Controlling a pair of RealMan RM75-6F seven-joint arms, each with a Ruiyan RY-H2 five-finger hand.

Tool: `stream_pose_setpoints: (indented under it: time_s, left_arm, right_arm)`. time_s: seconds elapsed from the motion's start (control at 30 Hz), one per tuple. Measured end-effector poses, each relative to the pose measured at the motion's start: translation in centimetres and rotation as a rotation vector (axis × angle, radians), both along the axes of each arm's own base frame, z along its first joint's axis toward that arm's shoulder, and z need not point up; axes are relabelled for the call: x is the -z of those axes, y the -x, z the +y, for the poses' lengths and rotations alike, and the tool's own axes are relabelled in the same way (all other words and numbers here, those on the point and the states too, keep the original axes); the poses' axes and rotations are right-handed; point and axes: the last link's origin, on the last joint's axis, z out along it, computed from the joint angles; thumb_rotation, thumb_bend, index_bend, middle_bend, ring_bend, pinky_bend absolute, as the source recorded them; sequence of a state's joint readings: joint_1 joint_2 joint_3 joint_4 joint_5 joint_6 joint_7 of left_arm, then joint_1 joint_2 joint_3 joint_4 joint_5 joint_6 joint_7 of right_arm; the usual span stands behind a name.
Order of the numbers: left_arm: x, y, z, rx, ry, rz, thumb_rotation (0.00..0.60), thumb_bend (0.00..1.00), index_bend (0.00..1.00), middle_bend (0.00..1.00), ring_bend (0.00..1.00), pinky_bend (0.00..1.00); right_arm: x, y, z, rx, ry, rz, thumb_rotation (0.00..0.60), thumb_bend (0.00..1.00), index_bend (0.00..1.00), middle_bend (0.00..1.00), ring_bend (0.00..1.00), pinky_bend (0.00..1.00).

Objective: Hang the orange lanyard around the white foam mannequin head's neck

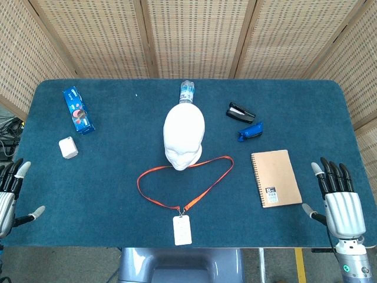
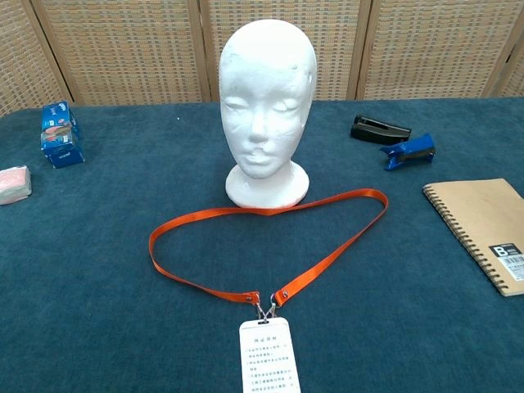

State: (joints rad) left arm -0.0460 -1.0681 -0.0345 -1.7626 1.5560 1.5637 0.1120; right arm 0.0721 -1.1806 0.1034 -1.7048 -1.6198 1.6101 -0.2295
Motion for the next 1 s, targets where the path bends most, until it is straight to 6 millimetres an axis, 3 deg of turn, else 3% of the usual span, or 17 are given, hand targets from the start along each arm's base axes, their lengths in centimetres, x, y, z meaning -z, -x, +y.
stream_pose_setpoints:
  time_s: [0.47, 0.57, 0.73, 1.0]
  left_arm:
    - [0.3, 0.3, 0.4, -0.013, 0.012, -0.002, 0.6, 0.0, 0.0, 0.0, 0.0, 0.0]
    - [0.5, 0.3, 0.7, -0.013, 0.016, 0.004, 0.6, 0.0, 0.0, 0.0, 0.0, 0.0]
    - [1.3, 0.5, 1.5, -0.027, 0.035, 0.021, 0.6, 0.0, 0.0, 0.0, 0.0, 0.0]
    - [2.1, 1.1, 2.7, -0.066, 0.043, 0.039, 0.6, 0.0, 0.0, 0.0, 0.0, 0.0]
  right_arm:
    - [1.0, 0.2, -0.9, 0.029, -0.068, -0.004, 0.6, 0.0, 0.13, 0.0, 0.0, 0.0]
    - [1.7, -0.1, -2.6, 0.031, -0.118, 0.011, 0.6, 0.0, 0.19, 0.0, 0.0, 0.0]
    - [3.3, -1.8, -7.0, 0.018, -0.22, 0.047, 0.6, 0.01, 0.32, 0.0, 0.0, 0.0]
    - [8.2, -6.0, -14.0, 0.035, -0.435, -0.019, 0.6, 0.33, 0.42, 0.0, 0.0, 0.0]
